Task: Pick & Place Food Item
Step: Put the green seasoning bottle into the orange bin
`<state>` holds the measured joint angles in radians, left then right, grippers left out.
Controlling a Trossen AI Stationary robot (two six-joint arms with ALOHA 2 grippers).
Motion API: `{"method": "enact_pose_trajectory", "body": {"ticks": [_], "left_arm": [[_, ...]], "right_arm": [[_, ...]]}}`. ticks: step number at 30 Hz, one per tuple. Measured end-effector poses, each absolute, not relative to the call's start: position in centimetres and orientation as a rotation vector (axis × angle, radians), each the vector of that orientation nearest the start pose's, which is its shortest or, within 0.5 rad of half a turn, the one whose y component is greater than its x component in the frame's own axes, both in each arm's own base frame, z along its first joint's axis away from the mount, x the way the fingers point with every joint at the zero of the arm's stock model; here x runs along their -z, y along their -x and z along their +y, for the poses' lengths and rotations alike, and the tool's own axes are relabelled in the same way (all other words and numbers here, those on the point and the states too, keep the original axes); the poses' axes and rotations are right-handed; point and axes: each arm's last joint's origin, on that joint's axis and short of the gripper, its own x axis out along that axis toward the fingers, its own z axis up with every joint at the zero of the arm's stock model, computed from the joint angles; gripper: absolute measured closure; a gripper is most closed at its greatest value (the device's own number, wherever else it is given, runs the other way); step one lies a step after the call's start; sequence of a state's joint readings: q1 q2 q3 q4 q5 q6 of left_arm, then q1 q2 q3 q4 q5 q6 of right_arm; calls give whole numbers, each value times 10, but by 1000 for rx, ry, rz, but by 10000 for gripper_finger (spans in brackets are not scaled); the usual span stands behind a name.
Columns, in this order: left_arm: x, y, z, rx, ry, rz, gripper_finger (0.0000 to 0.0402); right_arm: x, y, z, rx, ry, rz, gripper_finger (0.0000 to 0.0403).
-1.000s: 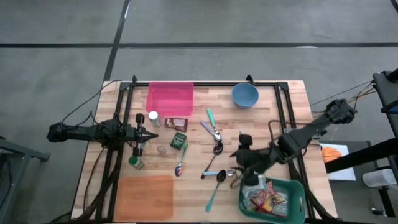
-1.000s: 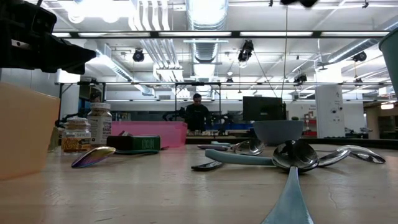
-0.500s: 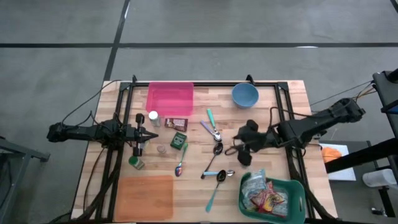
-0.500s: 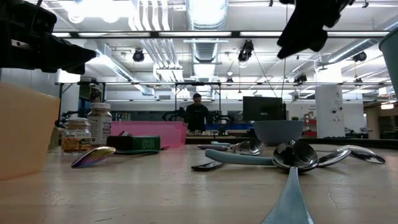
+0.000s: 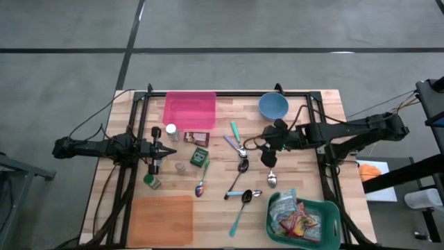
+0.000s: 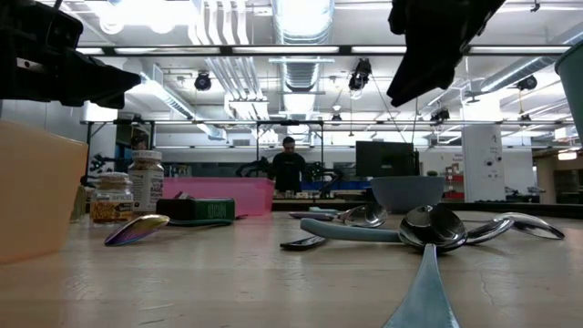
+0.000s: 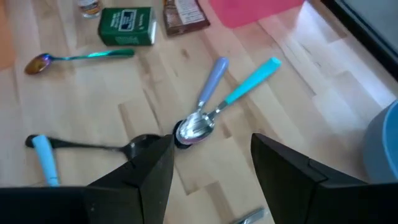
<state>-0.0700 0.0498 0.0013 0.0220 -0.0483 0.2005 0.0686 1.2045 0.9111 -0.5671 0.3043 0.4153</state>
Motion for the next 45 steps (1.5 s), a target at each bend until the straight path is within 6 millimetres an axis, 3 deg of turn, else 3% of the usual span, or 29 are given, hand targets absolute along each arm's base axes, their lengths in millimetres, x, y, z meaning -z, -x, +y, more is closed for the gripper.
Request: {"method": "enact_pose_trajectory", "body": {"ticks": [12, 18, 29, 37, 45], "left_arm": [[-162, -100, -6, 25, -202, 24, 401], [-162, -100, -6, 25, -202, 24, 401], [-162, -100, -6, 24, -202, 24, 401], [-162, -100, -6, 25, -202, 24, 401], [-162, -100, -6, 25, -202, 24, 401]], "right_arm": [[-262, -250, -12, 214, -180, 681, 192], [-254, -250, -25, 243, -187, 681, 192], [-255, -258, -22, 62, -215, 543, 192], [-252, -257, -40, 141, -195, 487, 192], [-224, -243, -71, 233, -223, 347, 192]]}}
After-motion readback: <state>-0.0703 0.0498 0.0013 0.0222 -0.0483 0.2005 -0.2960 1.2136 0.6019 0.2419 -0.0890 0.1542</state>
